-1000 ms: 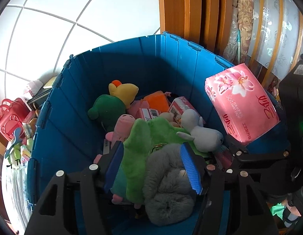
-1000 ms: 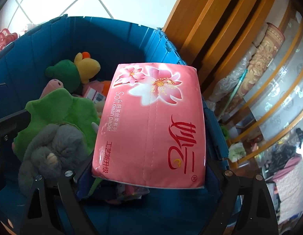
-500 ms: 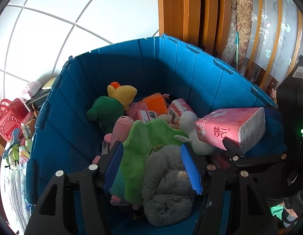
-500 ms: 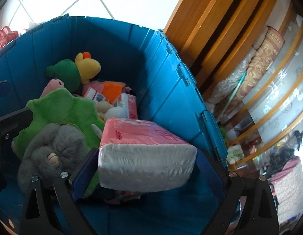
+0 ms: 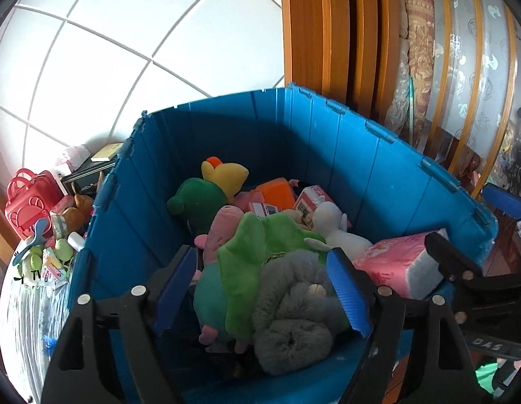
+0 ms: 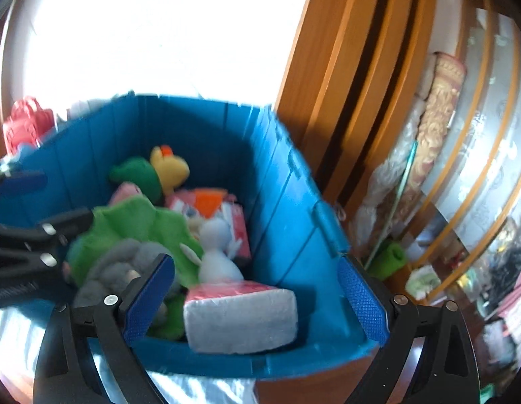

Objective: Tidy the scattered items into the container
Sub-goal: 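Withdraw both tools from the crate back over the items on the bed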

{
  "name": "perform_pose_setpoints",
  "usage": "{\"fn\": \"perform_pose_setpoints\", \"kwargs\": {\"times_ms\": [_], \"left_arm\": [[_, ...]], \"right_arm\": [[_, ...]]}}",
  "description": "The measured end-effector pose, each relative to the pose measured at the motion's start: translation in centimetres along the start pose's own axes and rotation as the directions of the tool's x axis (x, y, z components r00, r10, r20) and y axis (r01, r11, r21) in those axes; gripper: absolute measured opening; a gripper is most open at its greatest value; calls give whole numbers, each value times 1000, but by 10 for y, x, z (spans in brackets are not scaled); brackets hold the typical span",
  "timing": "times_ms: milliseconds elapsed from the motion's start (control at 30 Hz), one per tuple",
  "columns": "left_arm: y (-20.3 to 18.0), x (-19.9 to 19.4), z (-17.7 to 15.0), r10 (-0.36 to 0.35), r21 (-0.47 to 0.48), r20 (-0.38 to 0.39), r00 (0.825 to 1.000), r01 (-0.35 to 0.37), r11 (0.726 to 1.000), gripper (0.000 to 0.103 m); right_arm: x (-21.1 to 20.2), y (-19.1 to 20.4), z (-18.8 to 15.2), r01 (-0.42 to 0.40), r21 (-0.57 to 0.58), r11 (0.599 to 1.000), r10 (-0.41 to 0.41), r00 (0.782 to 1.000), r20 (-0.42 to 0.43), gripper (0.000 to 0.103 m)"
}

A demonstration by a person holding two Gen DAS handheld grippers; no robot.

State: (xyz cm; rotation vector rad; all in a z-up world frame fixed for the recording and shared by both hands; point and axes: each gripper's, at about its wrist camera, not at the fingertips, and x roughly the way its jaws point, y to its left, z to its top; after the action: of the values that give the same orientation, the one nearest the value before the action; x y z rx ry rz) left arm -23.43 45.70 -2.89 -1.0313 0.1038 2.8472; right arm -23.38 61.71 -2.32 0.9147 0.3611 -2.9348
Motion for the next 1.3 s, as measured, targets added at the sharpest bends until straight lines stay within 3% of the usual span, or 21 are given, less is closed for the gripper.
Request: {"fn": "perform_pose_setpoints", "kwargs": {"times_ms": [333, 467, 800, 1033, 1300], "left_arm": [[-9, -57, -26, 14, -52, 86, 996, -10, 999, 82], [-18, -72, -36, 36, -56, 108, 993, -30, 998, 89], [-9, -104, -60, 85, -90, 133, 987, -74, 993, 89], [42, -134, -81, 117, -132, 172, 978, -95, 987, 89], [153, -173, -125, 173, -169, 187, 967, -142, 975, 89]], "right_arm": [[-65, -13, -26, -96, 70, 993, 85, 986, 144, 100], [-76, -15, -39, -138, 87, 987, 123, 980, 155, 101], [-88, -7, -54, -184, 116, 976, 165, 974, 157, 101], [-109, 35, -51, -221, 130, 967, 196, 964, 180, 101], [-139, 151, -40, -262, 97, 960, 237, 949, 209, 101]]}}
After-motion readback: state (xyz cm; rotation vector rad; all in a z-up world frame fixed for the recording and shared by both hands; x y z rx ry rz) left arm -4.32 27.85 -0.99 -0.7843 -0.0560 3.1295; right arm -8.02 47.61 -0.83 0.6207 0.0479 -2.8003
